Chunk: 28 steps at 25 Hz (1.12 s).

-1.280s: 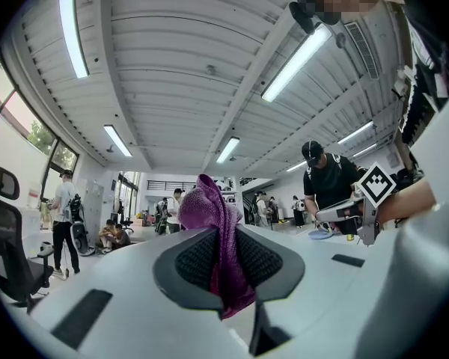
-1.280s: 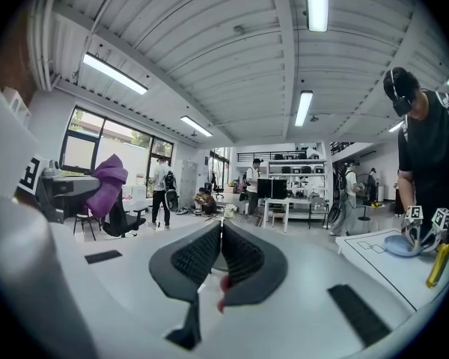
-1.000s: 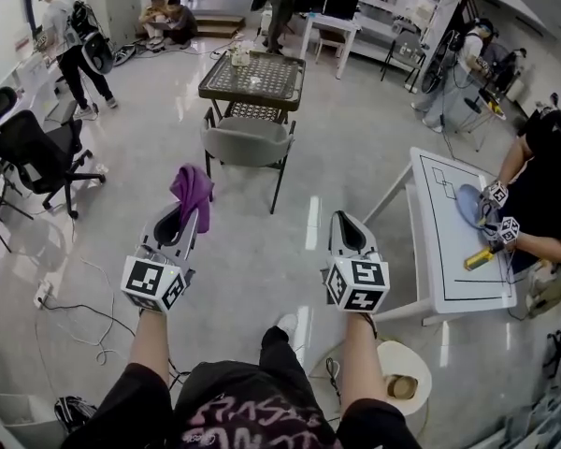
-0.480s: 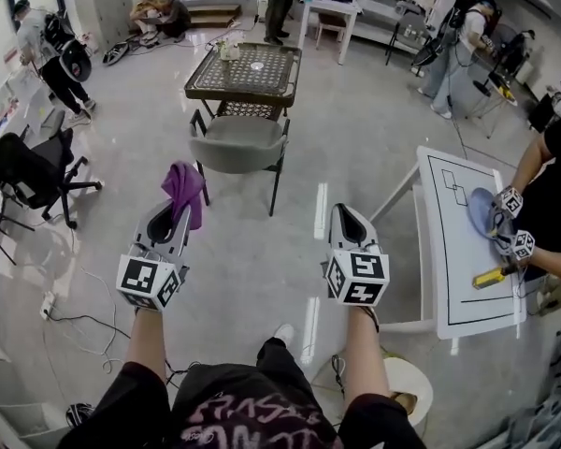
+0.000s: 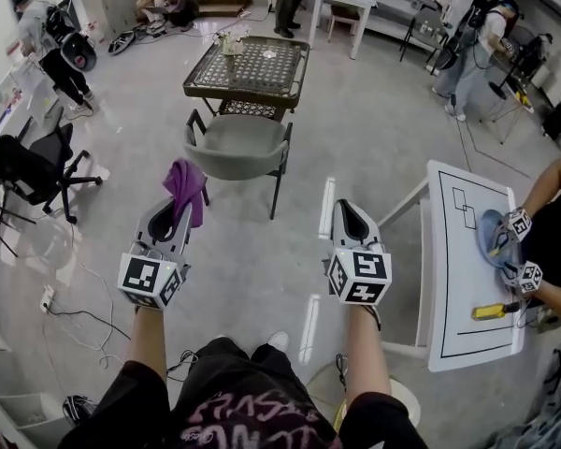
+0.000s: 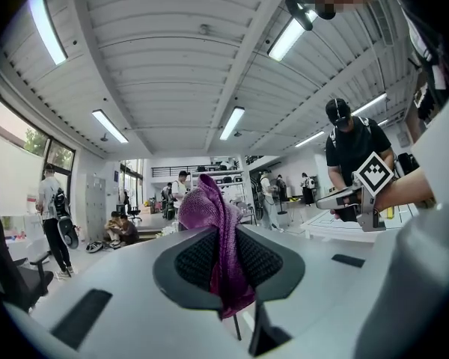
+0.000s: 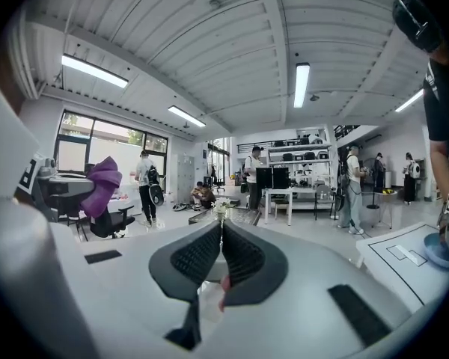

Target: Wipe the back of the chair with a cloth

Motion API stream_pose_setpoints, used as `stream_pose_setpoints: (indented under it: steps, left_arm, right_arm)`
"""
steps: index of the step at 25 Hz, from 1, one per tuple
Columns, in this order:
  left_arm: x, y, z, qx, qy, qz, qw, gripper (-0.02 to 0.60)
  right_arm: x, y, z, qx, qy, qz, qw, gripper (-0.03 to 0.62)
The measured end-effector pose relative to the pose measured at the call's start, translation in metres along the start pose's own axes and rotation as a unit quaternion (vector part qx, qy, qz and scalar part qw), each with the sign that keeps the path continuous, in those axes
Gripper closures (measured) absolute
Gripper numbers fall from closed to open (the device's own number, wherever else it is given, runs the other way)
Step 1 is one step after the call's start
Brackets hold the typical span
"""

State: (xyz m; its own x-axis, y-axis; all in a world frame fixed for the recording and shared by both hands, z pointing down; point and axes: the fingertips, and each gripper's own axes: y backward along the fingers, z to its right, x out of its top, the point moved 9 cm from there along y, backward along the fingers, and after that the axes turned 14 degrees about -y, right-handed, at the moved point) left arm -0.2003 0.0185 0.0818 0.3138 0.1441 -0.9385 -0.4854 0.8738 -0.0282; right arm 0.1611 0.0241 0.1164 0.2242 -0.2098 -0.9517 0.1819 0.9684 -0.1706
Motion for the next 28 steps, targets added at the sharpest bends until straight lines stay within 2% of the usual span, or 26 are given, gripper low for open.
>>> stream_pose_setpoints:
  steps: [8, 17, 24, 28]
  left_arm:
    - [-0.031, -0.035, -0.042, 0.006, 0.017, -0.004, 0.9998, 0.503]
    - [-0.063, -0.072, -0.086, -0.011, 0.028, 0.012, 0.9995, 0.503]
    - [-0.083, -0.102, -0.088, -0.001, 0.027, 0.007, 0.9996, 0.503]
    - [-0.098, -0.119, -0.080, 0.022, 0.032, -0.005, 0.9992, 0.503]
  right_arm:
    - [0.004, -0.059, -0.011, -0.009, 0.008, 0.000, 1.000, 0.566]
    - [0.006, -0.100, -0.033, -0.027, 0.022, 0.002, 0.999, 0.566]
    - [0.000, -0.134, -0.015, -0.018, 0.025, -0.008, 0.999, 0.566]
    - [-0.011, -0.155, 0.006, -0.005, 0.026, -0.020, 0.999, 0.566]
